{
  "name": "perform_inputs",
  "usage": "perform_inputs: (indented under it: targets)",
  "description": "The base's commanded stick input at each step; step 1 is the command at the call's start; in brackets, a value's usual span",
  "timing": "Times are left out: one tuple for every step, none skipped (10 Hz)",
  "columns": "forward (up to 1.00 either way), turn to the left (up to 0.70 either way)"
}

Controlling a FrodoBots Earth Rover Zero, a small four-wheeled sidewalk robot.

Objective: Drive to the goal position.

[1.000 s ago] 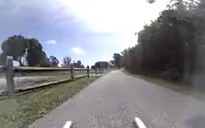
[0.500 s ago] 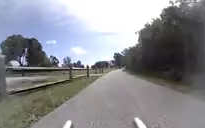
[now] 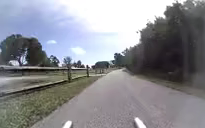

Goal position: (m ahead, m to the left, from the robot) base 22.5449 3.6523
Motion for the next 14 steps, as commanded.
perform_inputs:
  targets:
    - [0.5, 0.0]
    - [0.5, 0.0]
    - [0.5, 0.0]
    - [0.5, 0.0]
    - [0.5, 0.0]
    - [0.5, 0.0]
    - [0.5, 0.0]
    - [0.5, 0.0]
    - [0.5, 0.0]
    - [0.5, 0.0]
    - [0.5, 0.0]
    - [0.5, 0.0]
    - [0.5, 0.0]
    - [0.5, 0.0]
